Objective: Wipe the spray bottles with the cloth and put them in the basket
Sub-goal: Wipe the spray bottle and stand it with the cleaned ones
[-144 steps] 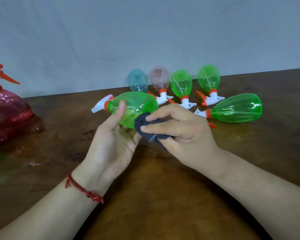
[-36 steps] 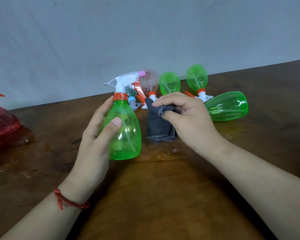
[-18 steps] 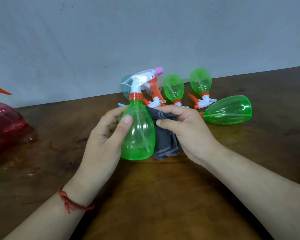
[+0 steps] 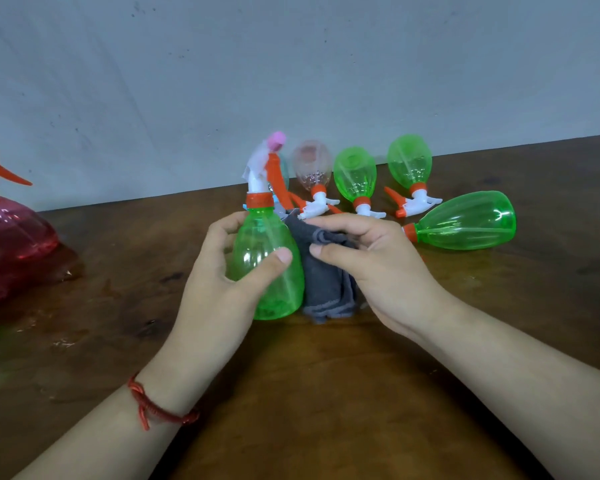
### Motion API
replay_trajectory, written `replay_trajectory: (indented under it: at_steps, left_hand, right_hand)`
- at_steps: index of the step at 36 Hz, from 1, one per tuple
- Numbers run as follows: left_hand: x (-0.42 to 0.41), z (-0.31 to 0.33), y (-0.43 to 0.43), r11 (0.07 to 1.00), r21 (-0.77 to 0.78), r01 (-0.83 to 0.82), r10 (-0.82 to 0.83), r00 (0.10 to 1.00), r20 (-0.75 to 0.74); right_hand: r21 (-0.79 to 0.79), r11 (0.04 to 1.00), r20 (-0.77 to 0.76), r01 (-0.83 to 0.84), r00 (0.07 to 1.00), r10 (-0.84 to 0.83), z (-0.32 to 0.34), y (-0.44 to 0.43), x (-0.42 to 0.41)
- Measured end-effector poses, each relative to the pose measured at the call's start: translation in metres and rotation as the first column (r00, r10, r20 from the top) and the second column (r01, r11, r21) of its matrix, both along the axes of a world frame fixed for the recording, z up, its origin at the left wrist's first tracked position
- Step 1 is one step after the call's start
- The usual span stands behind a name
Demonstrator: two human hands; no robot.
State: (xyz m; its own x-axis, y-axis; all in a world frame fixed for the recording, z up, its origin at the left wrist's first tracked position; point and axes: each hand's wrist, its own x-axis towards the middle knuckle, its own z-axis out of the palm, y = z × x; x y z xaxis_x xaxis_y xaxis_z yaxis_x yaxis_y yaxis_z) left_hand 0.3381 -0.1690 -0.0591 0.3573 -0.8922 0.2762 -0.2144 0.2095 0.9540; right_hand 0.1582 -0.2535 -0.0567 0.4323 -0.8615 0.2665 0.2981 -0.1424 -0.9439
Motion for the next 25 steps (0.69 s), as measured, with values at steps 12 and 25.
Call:
replay_trajectory:
  at_steps: [12, 25]
  left_hand:
    - [-0.0011, -0.0040, -0.0044, 0.996, 0.026, 0.080, -0.069, 0.957, -0.282]
    - [-0.0017, 0.0041, 0.0028, 0.995, -0.075, 0.059, -0.072, 0.980, -0.187]
  right_hand:
    - [-0.118, 0.986, -0.034, 0.116, 0.992, -0.121, -0.0014, 0.0031, 0.0011]
    - [-0.155, 0.984, -0.023, 0.085, 0.996, -0.089, 0.0032, 0.0060, -0.0018]
